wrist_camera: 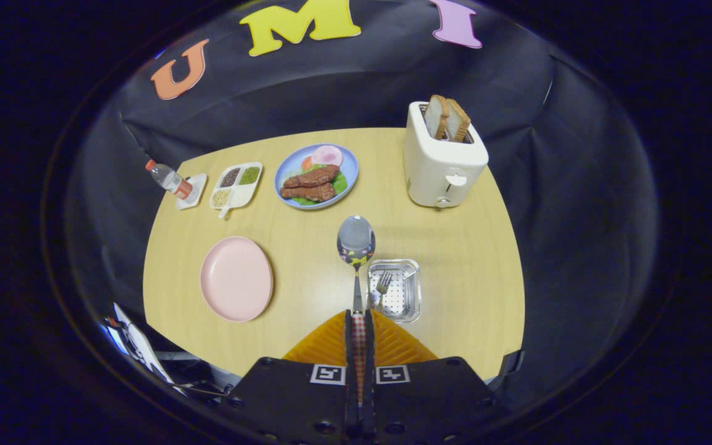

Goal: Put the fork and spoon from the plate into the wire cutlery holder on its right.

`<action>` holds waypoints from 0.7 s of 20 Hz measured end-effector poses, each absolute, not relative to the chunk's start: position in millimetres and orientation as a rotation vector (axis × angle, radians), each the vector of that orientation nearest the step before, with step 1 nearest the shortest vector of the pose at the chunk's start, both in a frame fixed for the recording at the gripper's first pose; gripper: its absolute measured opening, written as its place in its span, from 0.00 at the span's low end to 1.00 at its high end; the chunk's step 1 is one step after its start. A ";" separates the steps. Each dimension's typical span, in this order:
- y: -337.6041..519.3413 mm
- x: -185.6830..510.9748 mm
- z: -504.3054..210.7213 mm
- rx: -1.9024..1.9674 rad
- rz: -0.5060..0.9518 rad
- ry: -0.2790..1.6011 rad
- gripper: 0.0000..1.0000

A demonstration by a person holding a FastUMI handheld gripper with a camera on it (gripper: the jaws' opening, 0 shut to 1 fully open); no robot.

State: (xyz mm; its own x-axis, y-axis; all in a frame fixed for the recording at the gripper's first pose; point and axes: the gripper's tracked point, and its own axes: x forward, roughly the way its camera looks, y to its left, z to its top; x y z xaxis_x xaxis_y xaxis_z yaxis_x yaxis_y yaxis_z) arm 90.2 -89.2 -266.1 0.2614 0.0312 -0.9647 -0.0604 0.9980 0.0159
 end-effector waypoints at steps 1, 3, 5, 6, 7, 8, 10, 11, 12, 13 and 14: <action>-95.9 93.8 -264.6 -0.019 0.060 1.321 0.03; -104.3 91.9 -265.0 -0.019 0.068 1.375 0.03; -109.8 86.6 -270.6 -0.033 0.077 1.441 0.03; -111.6 83.1 -274.2 -0.041 0.076 1.477 0.03; -113.0 80.3 -277.4 -0.042 0.075 1.512 0.03; -113.0 77.9 -280.8 -0.040 0.072 1.547 0.03; -116.1 75.4 -285.4 -0.029 0.063 1.614 0.03; -115.1 75.4 -289.9 -0.014 0.057 1.651 0.03; -115.6 73.6 -293.0 0.008 0.042 1.691 0.03; -115.0 73.6 -297.2 0.035 0.029 1.732 0.03; -115.3 70.6 -298.4 0.059 0.023 1.772 0.03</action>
